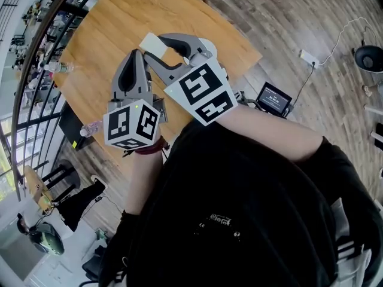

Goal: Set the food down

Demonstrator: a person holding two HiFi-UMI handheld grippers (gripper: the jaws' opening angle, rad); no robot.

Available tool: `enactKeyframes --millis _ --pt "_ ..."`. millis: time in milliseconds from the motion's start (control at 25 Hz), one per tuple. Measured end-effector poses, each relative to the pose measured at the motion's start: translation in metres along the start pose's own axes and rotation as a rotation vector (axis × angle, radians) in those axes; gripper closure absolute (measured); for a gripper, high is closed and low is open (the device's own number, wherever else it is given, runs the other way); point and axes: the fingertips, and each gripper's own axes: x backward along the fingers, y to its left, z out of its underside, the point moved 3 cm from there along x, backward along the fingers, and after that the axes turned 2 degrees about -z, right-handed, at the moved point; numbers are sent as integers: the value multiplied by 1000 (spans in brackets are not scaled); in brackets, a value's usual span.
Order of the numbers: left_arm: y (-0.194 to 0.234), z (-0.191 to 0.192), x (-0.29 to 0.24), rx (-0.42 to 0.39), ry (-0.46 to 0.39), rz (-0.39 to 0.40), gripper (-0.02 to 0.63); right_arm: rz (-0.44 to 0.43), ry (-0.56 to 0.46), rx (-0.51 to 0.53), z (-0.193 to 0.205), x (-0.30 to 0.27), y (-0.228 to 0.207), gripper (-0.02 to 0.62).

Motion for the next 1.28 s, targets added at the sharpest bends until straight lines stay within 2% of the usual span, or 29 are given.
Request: enactKeyframes --millis 440,680,1080,1280 --pt "40 12 1 15 8 5 603 -10 24 23 9 -37 17 428" --pt "33 17 -16 48 15 3 603 -15 57 41 11 -37 -1 428" --pt "40 6 -31 68 25 -44 603 -66 82 43 -2 -53 -14 428" --pt "40 17 -36 85 56 -43 603 -73 103 20 7 -57 -19 428"
